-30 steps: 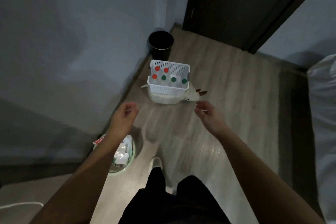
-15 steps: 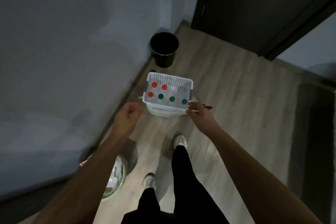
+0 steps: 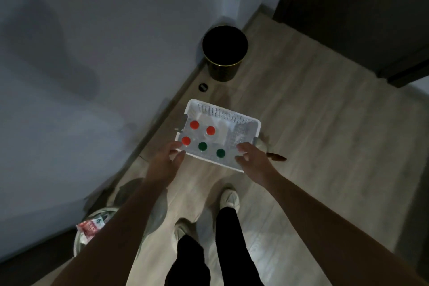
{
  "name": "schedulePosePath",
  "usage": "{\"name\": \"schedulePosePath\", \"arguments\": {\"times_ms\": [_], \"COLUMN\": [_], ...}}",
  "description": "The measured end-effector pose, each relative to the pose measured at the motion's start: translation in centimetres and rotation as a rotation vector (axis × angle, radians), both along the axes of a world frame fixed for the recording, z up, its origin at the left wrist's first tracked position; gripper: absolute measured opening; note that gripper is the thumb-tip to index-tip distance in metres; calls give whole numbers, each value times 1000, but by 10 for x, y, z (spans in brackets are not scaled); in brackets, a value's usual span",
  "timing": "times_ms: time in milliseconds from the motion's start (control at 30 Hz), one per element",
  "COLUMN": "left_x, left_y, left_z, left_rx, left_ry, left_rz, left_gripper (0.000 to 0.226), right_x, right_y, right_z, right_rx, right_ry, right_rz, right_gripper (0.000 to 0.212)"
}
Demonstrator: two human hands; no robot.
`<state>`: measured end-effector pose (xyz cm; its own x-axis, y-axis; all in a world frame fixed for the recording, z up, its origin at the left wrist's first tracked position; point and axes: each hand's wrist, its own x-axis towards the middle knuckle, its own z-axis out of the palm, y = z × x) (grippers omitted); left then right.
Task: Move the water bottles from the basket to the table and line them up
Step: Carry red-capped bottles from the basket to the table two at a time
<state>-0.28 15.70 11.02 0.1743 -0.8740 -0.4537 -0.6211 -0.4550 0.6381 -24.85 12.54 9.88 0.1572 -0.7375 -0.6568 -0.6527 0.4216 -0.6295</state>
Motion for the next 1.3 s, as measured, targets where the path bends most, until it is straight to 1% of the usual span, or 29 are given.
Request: {"name": "schedulePosePath", "arguments": {"times_ms": [67,167,300,367,433,500,567,633,700,767,900,967,1033,1100,1200,1300], "left_x": [4,12,12,16,25,31,32,31,29,24,13,10,8,9,9,9], "left_y": [-22,-50,-80,-96,-109,-118,-125,-129,-133,-140,-151,-153,-155,-158,-160,-159], "left_z": [-29,-71,-120,-142,-164,-181,-191,-195,-197,-195,-194,-192,-181,-162,-116,-51], "left_rx": [5,52,74,98,94,58,-6,-90,-159,-143,9,2,-49,-110,-168,-225], "left_ry": [5,3,17,34,-8,-76,-102,-102,-49,13,199,232,212,195,260,289], "left_rz": [-13,-54,-88,-110,-198,-340,-446,-489,-464,-400,-328,-340,-326,-311,-285,-236], "left_gripper": [23,33,35,40,45,47,44,39,36,34,34,36,33,32,33,24], "right_x": [9,24,39,44,48,50,51,52,53,55,52,47,41,36,30,25], "right_y": [-17,-37,-56,-65,-73,-80,-83,-83,-81,-81,-88,-92,-97,-103,-110,-113], "right_z": [-33,-82,-139,-163,-184,-201,-215,-224,-229,-230,-217,-205,-191,-171,-128,-72], "right_rx": [-23,-48,-105,-153,-196,-250,-309,-348,-378,-384,-349,-333,-333,-311,-235,-279], "right_ry": [1,9,29,6,-47,-111,-172,-204,-248,-301,-365,-361,-327,-306,-285,-275], "right_rz": [43,68,120,133,147,142,124,115,85,9,-194,-242,-251,-258,-301,-312], "right_gripper": [40,43,52,56,56,54,53,53,52,49,49,48,42,36,27,31]}}
